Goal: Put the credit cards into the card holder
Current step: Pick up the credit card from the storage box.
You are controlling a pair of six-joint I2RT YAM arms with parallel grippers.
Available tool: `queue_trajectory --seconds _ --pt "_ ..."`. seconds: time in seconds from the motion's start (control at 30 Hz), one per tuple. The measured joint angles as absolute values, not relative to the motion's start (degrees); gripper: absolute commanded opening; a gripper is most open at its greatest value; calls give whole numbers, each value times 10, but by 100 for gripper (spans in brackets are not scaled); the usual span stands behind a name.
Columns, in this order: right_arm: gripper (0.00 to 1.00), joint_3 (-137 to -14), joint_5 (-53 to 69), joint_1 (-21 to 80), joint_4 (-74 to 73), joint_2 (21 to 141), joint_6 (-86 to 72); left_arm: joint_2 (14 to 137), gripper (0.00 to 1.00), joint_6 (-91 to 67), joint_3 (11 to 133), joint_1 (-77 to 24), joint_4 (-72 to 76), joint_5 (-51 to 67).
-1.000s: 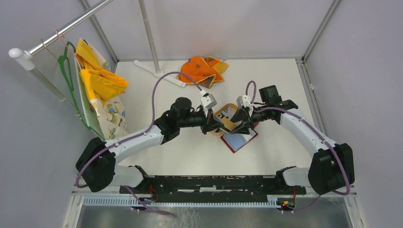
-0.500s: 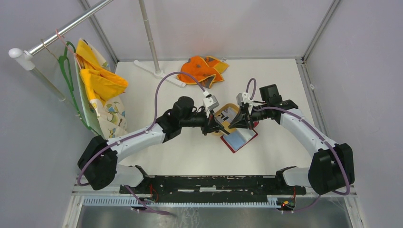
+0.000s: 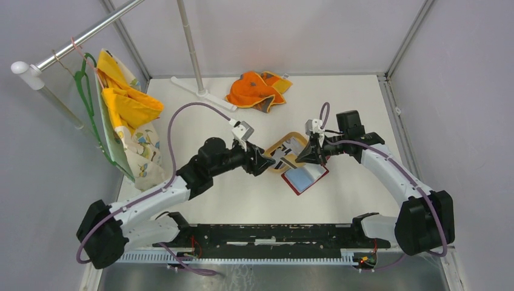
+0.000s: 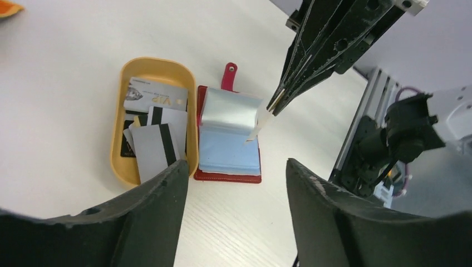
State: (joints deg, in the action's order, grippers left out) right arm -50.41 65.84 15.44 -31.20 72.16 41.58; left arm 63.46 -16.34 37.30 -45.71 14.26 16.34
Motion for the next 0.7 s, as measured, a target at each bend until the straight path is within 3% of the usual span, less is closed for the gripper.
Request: queue_trajectory --seconds 0.13,0.2,0.57,0.7 --pt "0 -498 652 133 -309 720 412 550 91 -209 332 -457 142 106" --pt "0 -492 646 120 -308 715 411 519 93 -233 319 -457 144 89" --pt "0 -434 592 53 -296 661 403 514 90 -352 257 -457 154 69" --pt "0 -425 575 28 -294 659 397 531 81 -385 227 -460 174 69"
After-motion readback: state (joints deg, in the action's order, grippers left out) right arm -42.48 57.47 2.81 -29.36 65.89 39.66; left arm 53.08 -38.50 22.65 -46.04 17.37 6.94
